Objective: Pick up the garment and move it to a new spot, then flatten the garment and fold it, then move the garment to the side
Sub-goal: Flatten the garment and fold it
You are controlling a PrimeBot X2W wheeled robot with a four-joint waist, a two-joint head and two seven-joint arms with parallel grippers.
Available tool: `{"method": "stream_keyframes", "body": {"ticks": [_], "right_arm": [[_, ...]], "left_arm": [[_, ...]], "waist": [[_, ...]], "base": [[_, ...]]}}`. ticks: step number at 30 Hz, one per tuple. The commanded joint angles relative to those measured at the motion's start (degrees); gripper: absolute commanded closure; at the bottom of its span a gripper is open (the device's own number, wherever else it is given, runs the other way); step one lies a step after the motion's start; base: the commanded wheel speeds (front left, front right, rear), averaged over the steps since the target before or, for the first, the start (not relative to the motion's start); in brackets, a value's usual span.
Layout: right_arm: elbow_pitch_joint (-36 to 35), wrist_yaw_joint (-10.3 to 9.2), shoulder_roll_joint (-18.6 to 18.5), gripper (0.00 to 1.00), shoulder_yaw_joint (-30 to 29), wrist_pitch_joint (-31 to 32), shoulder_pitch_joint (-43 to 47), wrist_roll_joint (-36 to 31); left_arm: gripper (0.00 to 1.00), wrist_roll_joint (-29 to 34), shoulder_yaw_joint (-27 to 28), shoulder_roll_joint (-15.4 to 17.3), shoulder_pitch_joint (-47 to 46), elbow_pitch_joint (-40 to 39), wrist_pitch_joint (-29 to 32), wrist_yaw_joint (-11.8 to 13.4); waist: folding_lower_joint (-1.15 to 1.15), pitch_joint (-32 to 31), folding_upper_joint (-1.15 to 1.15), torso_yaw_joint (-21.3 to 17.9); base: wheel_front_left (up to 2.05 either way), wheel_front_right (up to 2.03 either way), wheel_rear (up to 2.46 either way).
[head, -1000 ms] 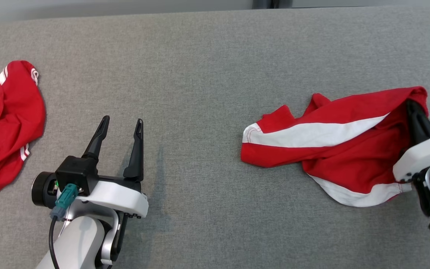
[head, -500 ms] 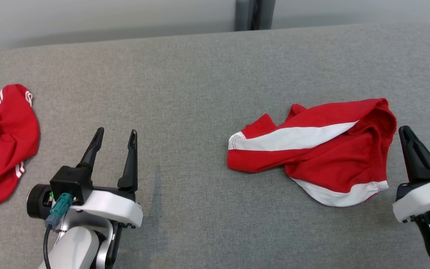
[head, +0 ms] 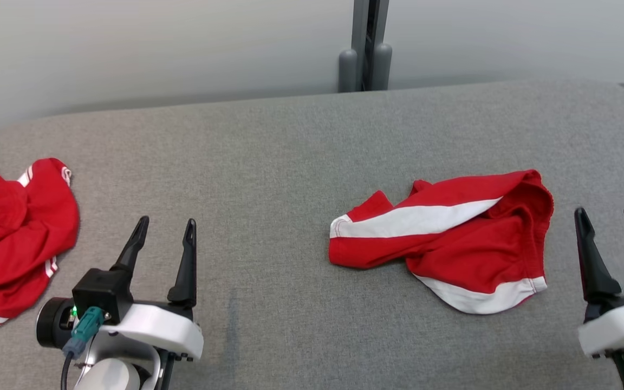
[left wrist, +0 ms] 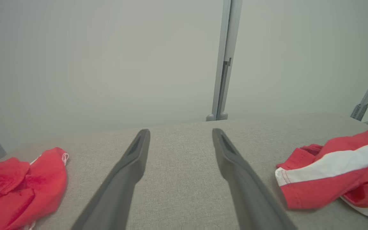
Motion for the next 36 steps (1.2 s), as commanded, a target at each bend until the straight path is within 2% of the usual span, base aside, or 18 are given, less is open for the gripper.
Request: {"method": "stream_keyframes", "body": {"ticks": [1, 9, 24, 29, 36], "right_arm": [[-0.2, -0.02, 0.2, 0.00, -0.6, 0.4, 1.1, -0.3], [0.3, -0.02, 1.6, 0.00, -2.3, 0.8, 3.8, -0.2], [2.4, -0.02, 1.5, 0.00, -2.6, 1.4, 0.9, 0.6], [8.6, -0.02, -1.8, 0.00, -1.6, 2.0, -4.1, 2.1], [22.1, -0.01, -5.8, 0.00, 2.2, 1.0, -14.2, 5.1]], "left_arm": [[0.00, -0.4, 0.1, 0.5, 0.6, -0.4, 0.1, 0.4], [0.00, -0.6, -0.1, 1.2, 2.4, -1.8, 1.0, 1.1], [0.00, -0.5, -0.5, 1.5, 1.3, -2.7, 1.3, 1.5], [0.00, 0.0, -0.8, 1.2, -0.2, -2.9, 1.2, 1.2], [0.00, 0.9, -2.2, 0.0, -4.1, -2.0, 0.8, 0.0]], "waist": [[0.00, -0.8, 0.00, 0.5], [0.00, -1.9, 0.00, 0.8], [0.00, -0.6, 0.00, 1.2], [0.00, 2.3, 0.00, 1.7], [0.00, 8.0, 0.00, 3.4]], "base": [[0.00, 0.00, 0.00], [0.00, 0.00, 0.00], [0.00, 0.00, 0.00], [0.00, 0.00, 0.00], [0.00, 0.00, 0.00]]}}
